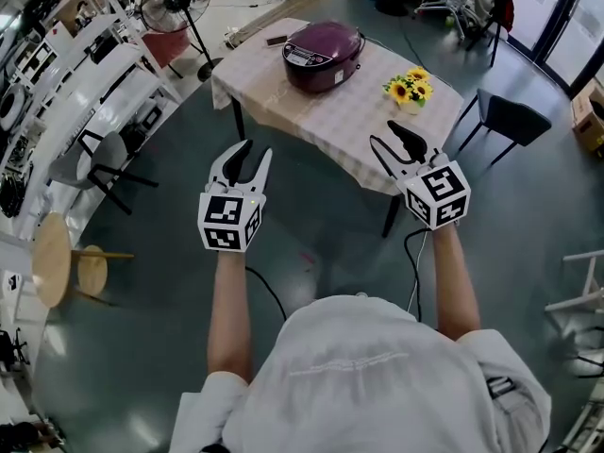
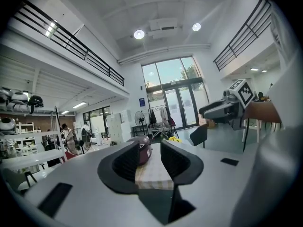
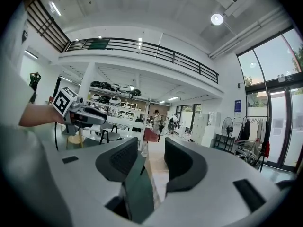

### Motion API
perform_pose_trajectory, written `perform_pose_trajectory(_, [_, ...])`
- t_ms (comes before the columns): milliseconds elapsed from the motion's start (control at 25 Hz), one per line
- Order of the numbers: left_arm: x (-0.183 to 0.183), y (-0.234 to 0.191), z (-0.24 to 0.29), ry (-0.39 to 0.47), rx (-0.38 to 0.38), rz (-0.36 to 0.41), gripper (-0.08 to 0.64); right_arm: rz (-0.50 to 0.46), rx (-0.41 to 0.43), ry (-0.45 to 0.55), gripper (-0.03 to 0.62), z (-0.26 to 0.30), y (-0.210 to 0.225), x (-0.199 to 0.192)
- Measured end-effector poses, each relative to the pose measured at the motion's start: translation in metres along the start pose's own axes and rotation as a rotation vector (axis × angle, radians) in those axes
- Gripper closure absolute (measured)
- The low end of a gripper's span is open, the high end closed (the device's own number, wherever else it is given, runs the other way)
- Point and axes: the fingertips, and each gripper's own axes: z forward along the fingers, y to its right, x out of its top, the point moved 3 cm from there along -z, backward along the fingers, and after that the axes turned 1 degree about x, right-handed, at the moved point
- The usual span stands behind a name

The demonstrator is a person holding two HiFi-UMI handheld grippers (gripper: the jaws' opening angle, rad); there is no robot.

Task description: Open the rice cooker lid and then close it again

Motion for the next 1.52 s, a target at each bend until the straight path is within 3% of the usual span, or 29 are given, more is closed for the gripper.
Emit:
perform_pose_trajectory(520, [-0.025, -0.047, -0.015, -0.013, -0.026, -0.011, 0.408, 0.024, -0.036, -0.009, 0.400, 0.031, -0.035, -0.001])
perform_pose_trajectory(840, [-0.040, -0.065, 0.003, -0.028, -0.067, -0.036, 0.408, 0.024, -0.065, -0.029, 0.402, 0.058, -0.027, -0.003])
perform_pose_trajectory(1120, [-0.057, -0.099, 0.053, -0.070, -0.060, -0.039, 0.413, 0.043, -0.074, -0.029, 0.402, 0.116, 0.019, -0.018])
perform_pose_trajectory(1520, [-0.050, -0.148, 0.186, -0.122, -0.101, -0.026, 0.414, 0.113, -0.106, -0.046, 0.405, 0.210, 0.116, -0.041])
